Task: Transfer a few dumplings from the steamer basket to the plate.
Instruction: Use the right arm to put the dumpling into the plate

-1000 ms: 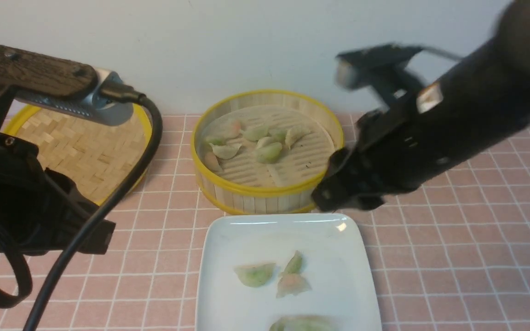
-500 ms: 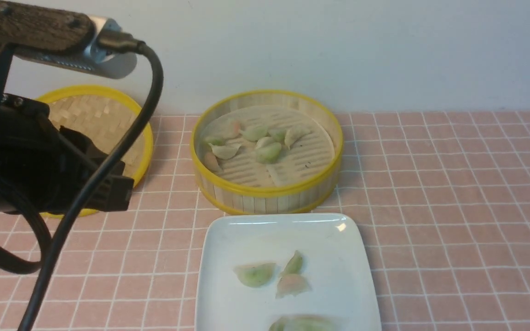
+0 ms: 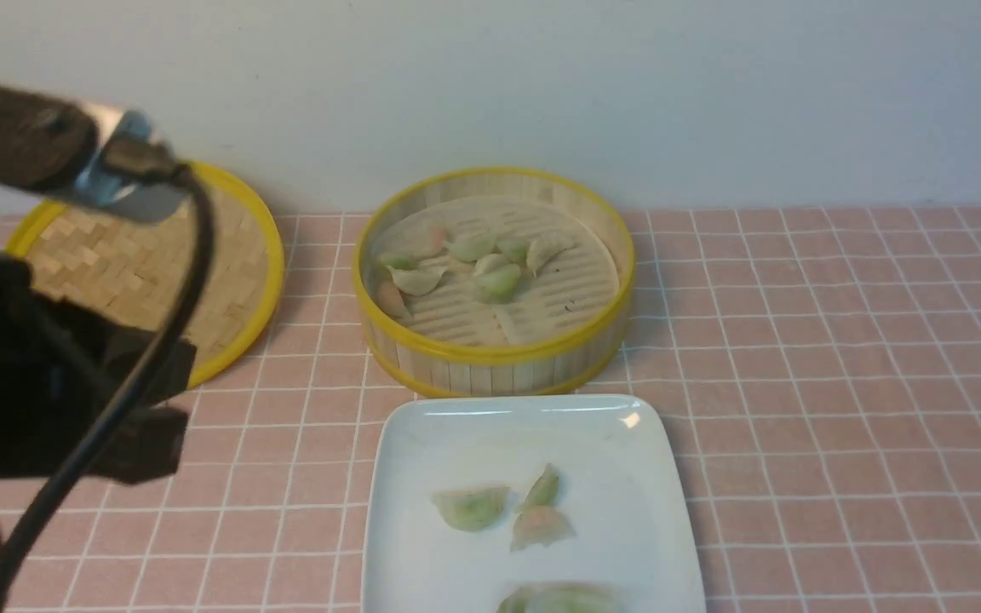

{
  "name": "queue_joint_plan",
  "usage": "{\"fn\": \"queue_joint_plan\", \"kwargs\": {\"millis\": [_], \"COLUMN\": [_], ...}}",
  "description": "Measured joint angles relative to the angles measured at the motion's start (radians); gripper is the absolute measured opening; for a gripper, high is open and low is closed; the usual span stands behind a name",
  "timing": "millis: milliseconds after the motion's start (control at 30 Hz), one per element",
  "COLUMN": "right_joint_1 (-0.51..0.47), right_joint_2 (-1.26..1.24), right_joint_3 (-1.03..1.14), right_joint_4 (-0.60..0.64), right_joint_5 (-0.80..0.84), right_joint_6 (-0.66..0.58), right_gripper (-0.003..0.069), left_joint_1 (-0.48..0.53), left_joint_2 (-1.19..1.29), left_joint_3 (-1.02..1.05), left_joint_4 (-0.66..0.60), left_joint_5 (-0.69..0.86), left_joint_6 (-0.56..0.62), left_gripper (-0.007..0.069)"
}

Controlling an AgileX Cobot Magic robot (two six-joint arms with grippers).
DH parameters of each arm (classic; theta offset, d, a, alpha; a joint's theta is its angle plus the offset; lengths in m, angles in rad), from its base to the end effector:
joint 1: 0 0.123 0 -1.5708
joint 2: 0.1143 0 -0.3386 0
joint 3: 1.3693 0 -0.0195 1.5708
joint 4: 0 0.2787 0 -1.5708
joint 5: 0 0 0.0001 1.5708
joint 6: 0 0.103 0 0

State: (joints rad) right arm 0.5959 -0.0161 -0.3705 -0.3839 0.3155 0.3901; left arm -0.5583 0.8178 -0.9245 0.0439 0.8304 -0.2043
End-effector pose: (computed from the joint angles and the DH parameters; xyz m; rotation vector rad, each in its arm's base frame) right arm 0.0091 -0.0084 0.3189 -0.3019 1.3730 0.4342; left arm 0.1295 -0.0770 0.4065 0.4075 2.1940 -0.3698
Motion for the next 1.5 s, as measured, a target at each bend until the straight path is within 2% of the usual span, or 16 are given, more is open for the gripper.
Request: {"fn": "queue_joint_plan", "kwargs": {"millis": [233, 733, 967, 1067, 1200, 1367, 1500], "right_joint_1": [0.000, 0.000, 0.000, 0.000, 0.000, 0.000, 0.000], "right_joint_2": [0.000, 0.000, 0.000, 0.000, 0.000, 0.000, 0.000], "right_joint_3": [0.000, 0.000, 0.000, 0.000, 0.000, 0.000, 0.000], "right_joint_4": [-0.032, -0.032, -0.034, -0.034, -0.034, -0.034, -0.034], "right_joint_5": [0.000, 0.000, 0.000, 0.000, 0.000, 0.000, 0.000], "right_joint_6": [0.002, 0.002, 0.003, 0.003, 0.003, 0.003, 0.003], "right_gripper": [-0.0013, -0.0013, -0.0013, -0.0013, -0.0013, -0.0013, -0.0013], "left_joint_1": [0.000, 0.000, 0.005, 0.062, 0.222, 0.420, 0.490], "left_joint_2": [-0.273, -0.339, -0.352, -0.404, -0.531, -0.733, -0.820], "left_joint_3": [0.248, 0.296, 0.337, 0.417, 0.580, 0.795, 0.914], "left_joint_4": [0.006, 0.008, 0.072, 0.053, -0.021, -0.044, -0.063], "left_joint_5": [-0.296, -0.307, -0.344, -0.421, -0.499, -0.526, -0.528], "left_joint_6": [-0.028, -0.029, 0.021, 0.075, 0.146, 0.226, 0.239], "left_gripper": [-0.0006, -0.0006, -0.0006, -0.0006, -0.0006, -0.0006, -0.0006]}}
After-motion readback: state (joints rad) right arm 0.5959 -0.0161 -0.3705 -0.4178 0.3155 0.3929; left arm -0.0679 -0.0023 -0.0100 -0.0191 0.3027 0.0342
